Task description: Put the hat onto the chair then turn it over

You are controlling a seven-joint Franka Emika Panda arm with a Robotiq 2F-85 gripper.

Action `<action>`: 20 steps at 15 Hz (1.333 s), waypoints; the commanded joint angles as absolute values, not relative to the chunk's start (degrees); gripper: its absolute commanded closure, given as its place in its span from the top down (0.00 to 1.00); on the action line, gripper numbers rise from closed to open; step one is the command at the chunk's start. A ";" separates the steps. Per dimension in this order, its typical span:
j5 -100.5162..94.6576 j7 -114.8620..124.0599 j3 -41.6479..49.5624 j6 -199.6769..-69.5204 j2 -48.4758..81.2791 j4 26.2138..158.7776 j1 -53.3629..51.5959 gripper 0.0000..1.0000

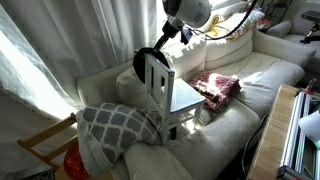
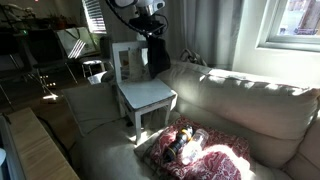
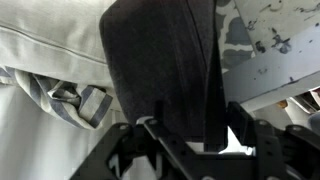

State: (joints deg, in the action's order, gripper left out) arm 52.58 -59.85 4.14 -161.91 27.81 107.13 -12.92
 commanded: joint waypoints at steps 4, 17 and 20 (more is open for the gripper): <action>54.70 -59.91 3.29 -161.05 30.42 103.71 -11.78 0.13; 36.67 -51.76 11.07 -167.57 24.06 111.96 -11.11 0.01; 29.22 -45.02 22.92 -169.30 24.46 117.05 -21.51 0.01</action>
State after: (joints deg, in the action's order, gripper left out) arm 37.50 -52.85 14.80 -166.56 26.19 110.02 -13.43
